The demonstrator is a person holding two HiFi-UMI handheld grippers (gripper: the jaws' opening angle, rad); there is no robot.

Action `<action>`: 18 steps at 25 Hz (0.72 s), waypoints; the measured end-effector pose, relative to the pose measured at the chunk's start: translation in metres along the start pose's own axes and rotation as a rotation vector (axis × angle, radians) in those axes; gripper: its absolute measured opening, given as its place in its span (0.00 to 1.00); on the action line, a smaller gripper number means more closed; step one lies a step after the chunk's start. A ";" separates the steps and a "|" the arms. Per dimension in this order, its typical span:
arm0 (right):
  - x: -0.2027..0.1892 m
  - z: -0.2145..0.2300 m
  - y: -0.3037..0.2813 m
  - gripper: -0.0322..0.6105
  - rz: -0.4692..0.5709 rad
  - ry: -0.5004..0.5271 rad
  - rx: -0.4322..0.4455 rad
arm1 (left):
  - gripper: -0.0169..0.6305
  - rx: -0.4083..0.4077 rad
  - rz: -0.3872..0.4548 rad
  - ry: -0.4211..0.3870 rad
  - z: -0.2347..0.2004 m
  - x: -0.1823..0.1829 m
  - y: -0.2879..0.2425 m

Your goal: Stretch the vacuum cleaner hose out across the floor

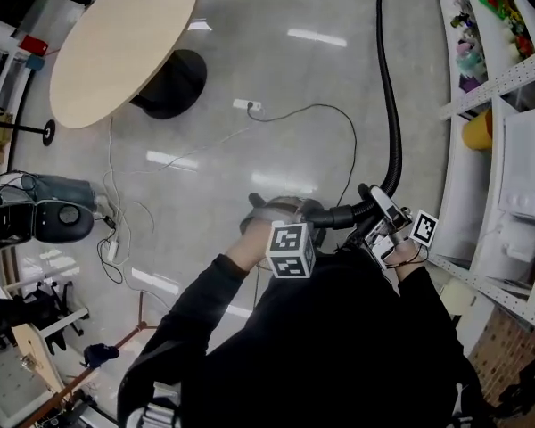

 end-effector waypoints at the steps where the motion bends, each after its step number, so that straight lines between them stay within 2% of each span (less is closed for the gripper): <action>1: -0.007 0.008 0.008 0.54 -0.011 -0.011 -0.041 | 0.14 0.008 -0.044 -0.006 0.007 -0.001 -0.005; 5: -0.030 0.027 0.055 0.57 -0.089 0.050 -0.202 | 0.14 0.051 -0.196 0.021 0.023 -0.006 -0.025; 6: -0.033 0.028 0.068 0.57 -0.117 0.102 -0.239 | 0.14 0.069 -0.229 0.024 0.024 -0.007 -0.029; 7: -0.035 0.025 0.081 0.57 -0.161 0.198 -0.281 | 0.14 0.087 -0.261 0.022 0.025 -0.008 -0.034; 8: -0.038 0.020 0.092 0.57 -0.227 0.344 -0.328 | 0.14 0.108 -0.291 0.014 0.026 -0.008 -0.037; 10: -0.046 -0.001 0.103 0.57 -0.400 0.751 -0.405 | 0.14 0.165 -0.356 -0.018 0.028 -0.002 -0.042; 13: -0.057 -0.037 0.097 0.57 -0.626 1.368 -0.387 | 0.15 0.310 -0.454 -0.094 0.032 0.024 -0.048; 15: -0.061 -0.051 0.094 0.57 -0.726 1.678 -0.340 | 0.16 0.415 -0.496 -0.152 0.038 0.053 -0.053; 18: -0.066 -0.048 0.105 0.55 -0.824 2.010 -0.303 | 0.19 0.510 -0.519 -0.232 0.056 0.097 -0.067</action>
Point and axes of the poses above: the fingertips, and each gripper's own axes: y backward along the fingers, z to its right, x out of its top, the point moved 5 cm from there along y, backward along the fingers, and after that the axes turned 1 degree about -z, right-handed, at the moved point
